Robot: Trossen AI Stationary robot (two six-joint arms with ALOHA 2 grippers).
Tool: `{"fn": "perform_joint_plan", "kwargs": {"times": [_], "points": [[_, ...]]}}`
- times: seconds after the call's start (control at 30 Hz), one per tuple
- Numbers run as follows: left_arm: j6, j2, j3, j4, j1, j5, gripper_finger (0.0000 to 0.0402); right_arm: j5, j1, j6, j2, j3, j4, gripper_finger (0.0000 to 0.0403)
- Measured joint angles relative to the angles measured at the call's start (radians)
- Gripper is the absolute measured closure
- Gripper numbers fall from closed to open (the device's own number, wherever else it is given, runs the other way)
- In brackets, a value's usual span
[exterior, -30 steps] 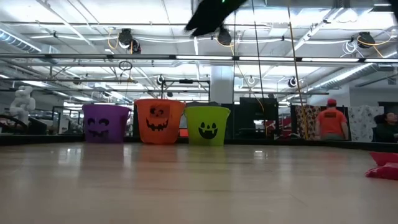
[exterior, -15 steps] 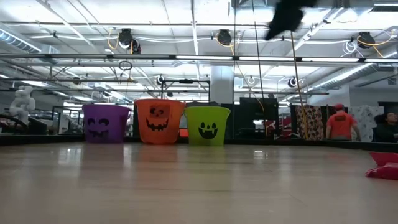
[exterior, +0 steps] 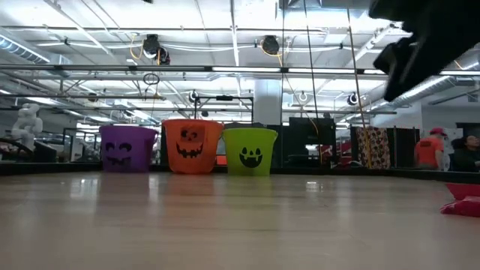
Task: Sort candy by brand, put in halloween buckets
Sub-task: Put the red chocolate bar into the green bucket
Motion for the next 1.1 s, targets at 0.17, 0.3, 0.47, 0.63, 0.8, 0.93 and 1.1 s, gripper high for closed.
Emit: {"fn": "perform_joint_plan", "kwargs": {"times": [0.17, 0.3, 0.47, 0.63, 0.8, 0.93, 1.1], "points": [[-0.016, 0.112, 0.000, 0.084, 0.079, 0.195, 0.0220, 0.007, 0.016, 0.036, 0.000, 0.000, -0.054, 0.0240], [-0.068, 0.212, 0.013, 0.149, 0.145, 0.317, 0.0220, 0.004, 0.018, 0.071, 0.000, 0.000, -0.081, 0.0243], [-0.112, 0.300, 0.076, 0.155, 0.190, 0.443, 0.0220, 0.003, 0.023, 0.124, 0.000, 0.000, -0.164, 0.0244], [-0.130, 0.359, 0.123, 0.151, 0.199, 0.503, 0.0220, 0.000, 0.057, 0.189, 0.000, 0.000, -0.240, 0.0253], [-0.130, 0.388, 0.148, 0.150, 0.199, 0.517, 0.0220, 0.000, 0.103, 0.259, 0.000, 0.000, -0.285, 0.0270], [-0.137, 0.388, 0.159, 0.115, 0.199, 0.517, 0.0220, -0.059, 0.126, 0.347, 0.001, 0.008, -0.347, 0.0289], [-0.156, 0.388, 0.161, 0.091, 0.199, 0.517, 0.0220, -0.120, 0.154, 0.474, 0.008, 0.048, -0.500, 0.0343]]}}
